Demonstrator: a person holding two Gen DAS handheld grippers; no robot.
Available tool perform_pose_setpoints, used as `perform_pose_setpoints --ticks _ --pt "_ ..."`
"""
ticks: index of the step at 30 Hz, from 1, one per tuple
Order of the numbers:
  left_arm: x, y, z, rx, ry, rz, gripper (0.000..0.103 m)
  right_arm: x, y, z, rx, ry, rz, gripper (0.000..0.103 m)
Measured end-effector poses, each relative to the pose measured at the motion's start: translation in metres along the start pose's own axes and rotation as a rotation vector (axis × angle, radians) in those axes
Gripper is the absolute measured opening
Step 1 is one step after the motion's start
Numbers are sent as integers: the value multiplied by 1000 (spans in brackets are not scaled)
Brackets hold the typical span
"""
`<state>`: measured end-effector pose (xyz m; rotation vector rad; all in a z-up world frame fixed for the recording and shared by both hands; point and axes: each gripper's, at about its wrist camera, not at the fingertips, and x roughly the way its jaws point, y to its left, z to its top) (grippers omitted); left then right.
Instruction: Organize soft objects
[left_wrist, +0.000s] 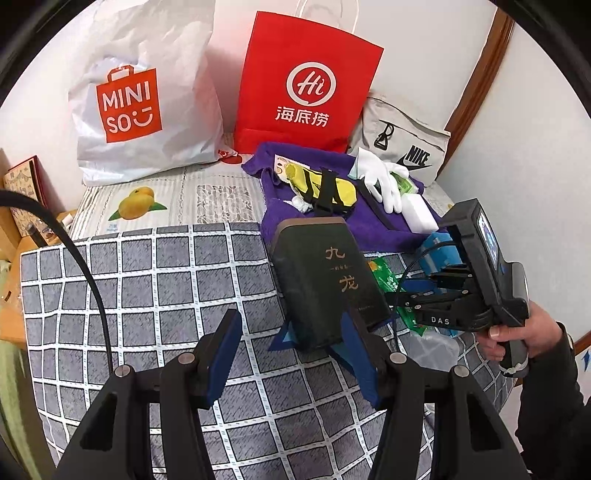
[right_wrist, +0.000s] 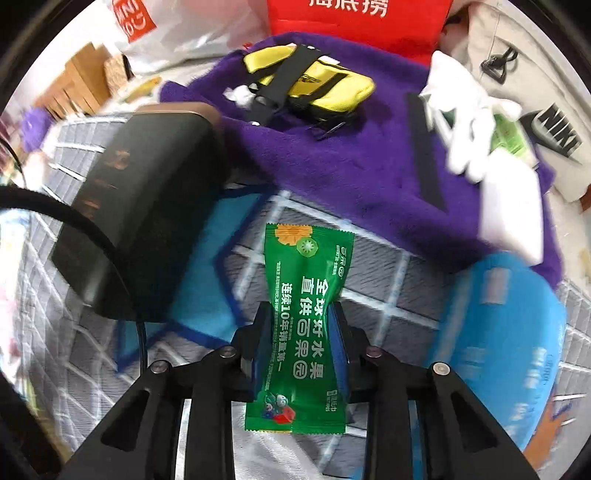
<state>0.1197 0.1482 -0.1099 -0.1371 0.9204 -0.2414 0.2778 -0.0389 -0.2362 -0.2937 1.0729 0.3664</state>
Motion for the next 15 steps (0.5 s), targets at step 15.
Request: perform_pose_setpoints --ticks 15 --pt "9 -4 -11 10 38 -9 54 0 37 -24 -79 -19 -8 44"
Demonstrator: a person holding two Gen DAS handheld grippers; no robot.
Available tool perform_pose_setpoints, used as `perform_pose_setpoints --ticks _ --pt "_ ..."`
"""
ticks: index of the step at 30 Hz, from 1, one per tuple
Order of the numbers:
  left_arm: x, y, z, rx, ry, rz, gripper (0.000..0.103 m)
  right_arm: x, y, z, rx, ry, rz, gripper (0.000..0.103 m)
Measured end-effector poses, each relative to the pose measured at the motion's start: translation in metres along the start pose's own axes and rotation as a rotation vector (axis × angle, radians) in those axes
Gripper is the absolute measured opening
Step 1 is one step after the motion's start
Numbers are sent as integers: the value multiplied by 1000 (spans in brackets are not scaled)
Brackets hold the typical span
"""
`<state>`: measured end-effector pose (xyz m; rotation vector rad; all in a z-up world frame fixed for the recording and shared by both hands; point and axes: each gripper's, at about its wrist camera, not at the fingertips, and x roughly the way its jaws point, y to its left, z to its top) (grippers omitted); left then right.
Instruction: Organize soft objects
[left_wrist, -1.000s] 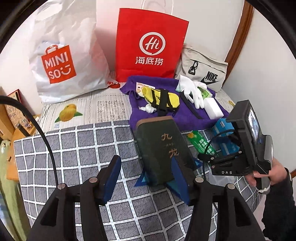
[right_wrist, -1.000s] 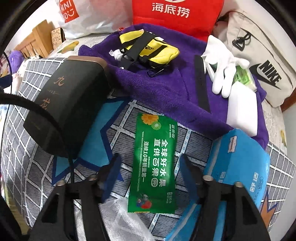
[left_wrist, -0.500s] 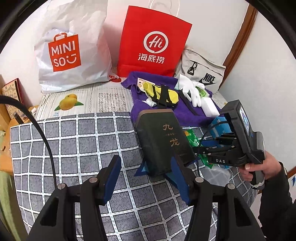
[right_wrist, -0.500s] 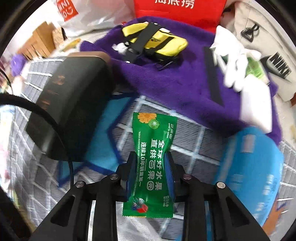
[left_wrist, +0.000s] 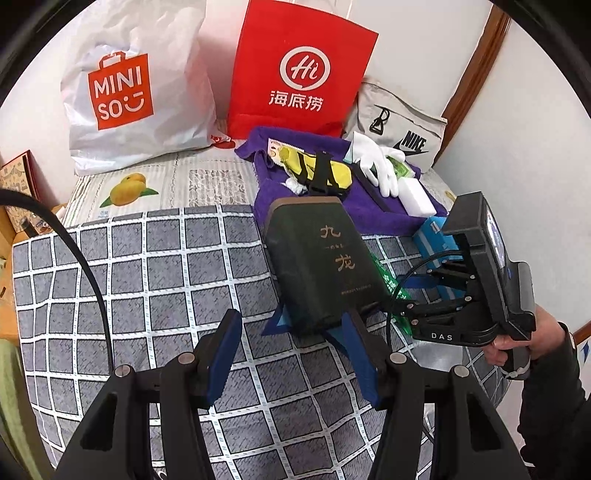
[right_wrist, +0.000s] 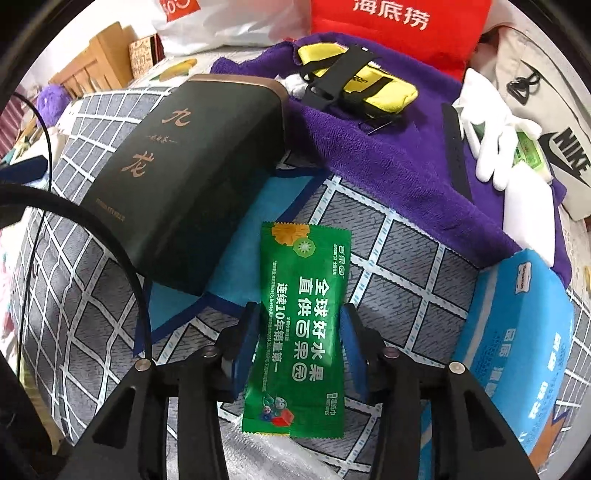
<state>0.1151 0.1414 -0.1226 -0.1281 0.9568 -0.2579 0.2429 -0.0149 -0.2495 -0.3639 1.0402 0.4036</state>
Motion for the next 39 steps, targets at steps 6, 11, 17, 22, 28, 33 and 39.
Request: perform_pose_setpoints --ticks 6,11,17,22,28,33,39 --pt "1 -4 -7 -1 18 7 54 -13 -15 -18 15 -42 57 19" --pt "-3 -15 -14 22 33 18 54 -38 -25 -25 57 -93 59 18" --pt "-6 -43 -26 79 49 16 54 -78 -39 -42 152 -200 92 18" --pt "6 -80 -41 126 86 -33 55 -115 -51 -59 187 -270 78 18" --pt "29 -126 -57 173 124 -79 61 -147 -67 -105 216 -306 40 19" --pt "52 -155 -70 194 176 -98 61 -157 -81 -144 241 -314 27 19" --pt "69 -176 -78 277 201 -74 78 -163 -107 -180 325 -336 29 19"
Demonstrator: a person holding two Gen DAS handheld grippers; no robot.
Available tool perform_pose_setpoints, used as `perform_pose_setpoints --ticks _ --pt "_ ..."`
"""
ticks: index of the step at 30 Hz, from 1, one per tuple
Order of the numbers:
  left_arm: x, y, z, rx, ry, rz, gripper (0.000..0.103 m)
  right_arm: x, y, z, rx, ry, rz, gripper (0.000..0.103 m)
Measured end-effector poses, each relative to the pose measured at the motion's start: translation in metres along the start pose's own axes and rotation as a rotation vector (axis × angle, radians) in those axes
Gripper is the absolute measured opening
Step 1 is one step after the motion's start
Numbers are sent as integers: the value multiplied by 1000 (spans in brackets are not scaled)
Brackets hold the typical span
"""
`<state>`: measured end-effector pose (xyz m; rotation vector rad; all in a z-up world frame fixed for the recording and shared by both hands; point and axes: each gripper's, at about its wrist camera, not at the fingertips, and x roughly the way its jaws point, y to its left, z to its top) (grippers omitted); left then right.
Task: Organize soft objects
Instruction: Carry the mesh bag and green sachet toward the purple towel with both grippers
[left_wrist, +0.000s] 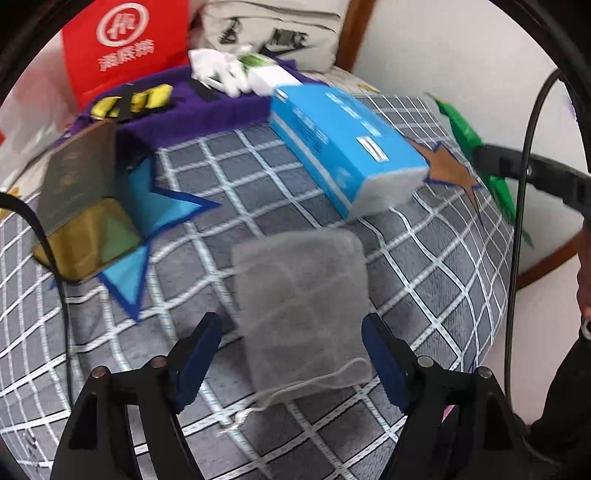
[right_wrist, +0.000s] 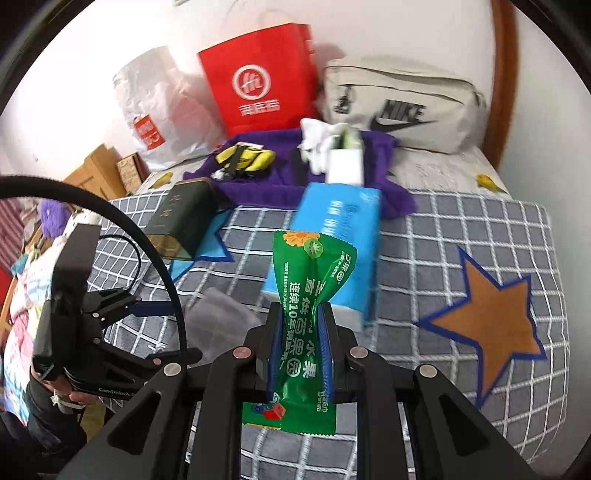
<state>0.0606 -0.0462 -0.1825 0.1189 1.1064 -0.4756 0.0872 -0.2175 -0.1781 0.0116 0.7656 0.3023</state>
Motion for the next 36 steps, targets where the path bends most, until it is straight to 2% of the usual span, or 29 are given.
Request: perform_pose_setpoints --ticks 2,6,9,13,16,17,19,20,22,24,30,36 --pt "9 -4 1 2 25 -16 83 -1 -9 -4 23 -3 -6 19" --pt "20 -11 2 13 49 5 93 -1 -21 -11 56 -3 -12 19" --pt "26 -15 6 16 57 36 95 1 -25 -12 63 2 -12 19" --pt "36 -21 14 35 52 127 95 6 -26 -13 64 6 -1 19" --pt "39 -22 16 40 36 154 94 11 -24 -14 56 16 10 19" --pt "40 -22 16 47 27 161 91 13 -24 -14 54 19 15 19" --pt "36 -24 15 69 5 167 74 16 -24 -14 52 26 21 19" --pt "34 -22 17 66 2 161 55 18 -25 -15 54 29 23 19" --pt "29 -18 21 49 14 151 31 21 -27 -15 58 36 28 19" --pt "29 -14 25 52 37 149 21 25 -28 -14 63 43 34 19" --pt "22 -4 31 27 51 117 16 28 -26 -4 55 35 57 20" --pt "4 14 39 -15 10 81 16 28 -21 6 34 25 66 20"
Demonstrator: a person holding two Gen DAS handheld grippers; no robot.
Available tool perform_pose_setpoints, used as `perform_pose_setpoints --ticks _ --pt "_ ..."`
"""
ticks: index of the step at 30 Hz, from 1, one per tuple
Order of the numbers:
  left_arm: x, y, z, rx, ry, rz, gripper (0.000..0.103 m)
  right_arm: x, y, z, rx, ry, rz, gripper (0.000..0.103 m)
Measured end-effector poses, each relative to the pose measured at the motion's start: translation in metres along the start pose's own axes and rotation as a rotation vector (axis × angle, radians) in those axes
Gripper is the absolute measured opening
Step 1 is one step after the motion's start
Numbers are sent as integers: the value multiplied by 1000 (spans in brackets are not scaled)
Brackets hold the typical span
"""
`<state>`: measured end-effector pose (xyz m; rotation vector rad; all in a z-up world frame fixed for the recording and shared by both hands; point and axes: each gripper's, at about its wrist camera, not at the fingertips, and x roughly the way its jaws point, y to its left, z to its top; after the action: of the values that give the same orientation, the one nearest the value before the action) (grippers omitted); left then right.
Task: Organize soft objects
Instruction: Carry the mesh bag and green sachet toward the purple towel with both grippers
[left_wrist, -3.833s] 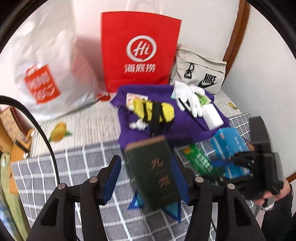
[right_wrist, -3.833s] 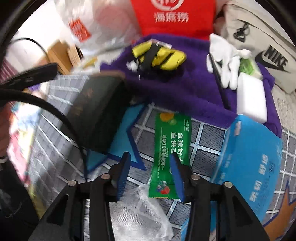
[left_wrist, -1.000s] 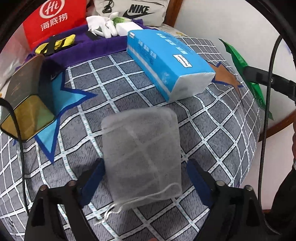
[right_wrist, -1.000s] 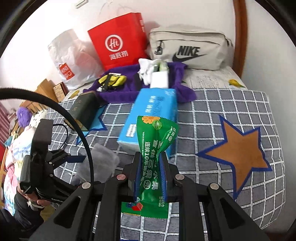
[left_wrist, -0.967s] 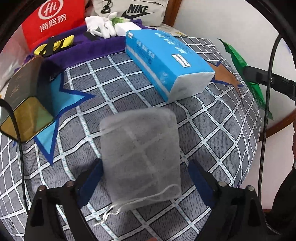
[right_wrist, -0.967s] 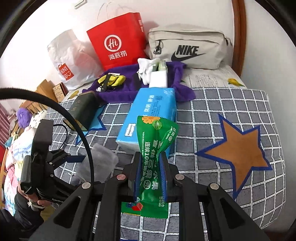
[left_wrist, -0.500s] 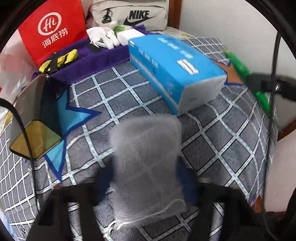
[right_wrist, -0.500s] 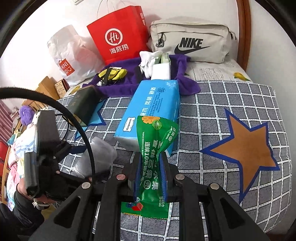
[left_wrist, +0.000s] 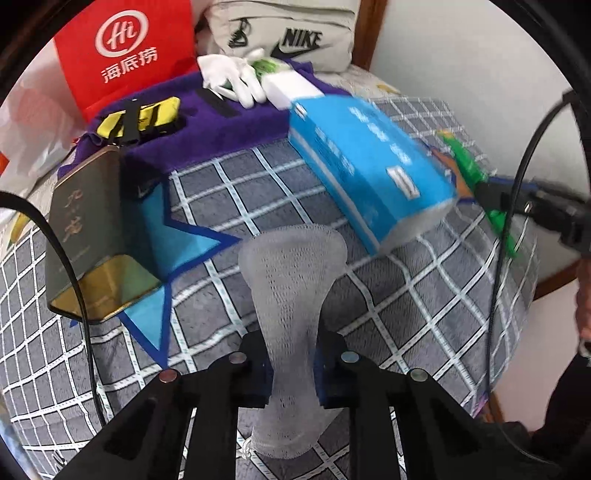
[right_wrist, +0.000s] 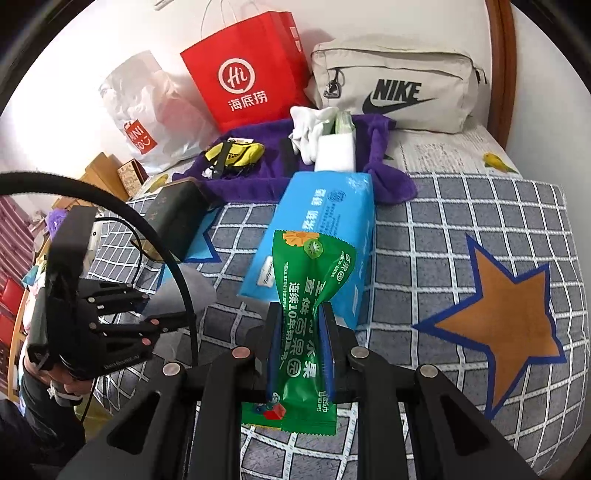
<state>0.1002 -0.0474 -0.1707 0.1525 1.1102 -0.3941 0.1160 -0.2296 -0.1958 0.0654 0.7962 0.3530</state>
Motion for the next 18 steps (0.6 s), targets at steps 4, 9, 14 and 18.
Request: perform_pose_setpoints --ticks 4,9,14,18 --pt "-10 15 10 -35 -22 21 16 6 2 6 -5 19 7 20" --pt "-20 31 22 -64 -56 21 16 12 8 15 -16 20 17 20" --pt "-29 40 26 -74 -89 40 16 13 16 24 -46 3 23 20" --pt "-34 53 31 -113 -105 37 16 14 21 32 -62 -12 24 20"
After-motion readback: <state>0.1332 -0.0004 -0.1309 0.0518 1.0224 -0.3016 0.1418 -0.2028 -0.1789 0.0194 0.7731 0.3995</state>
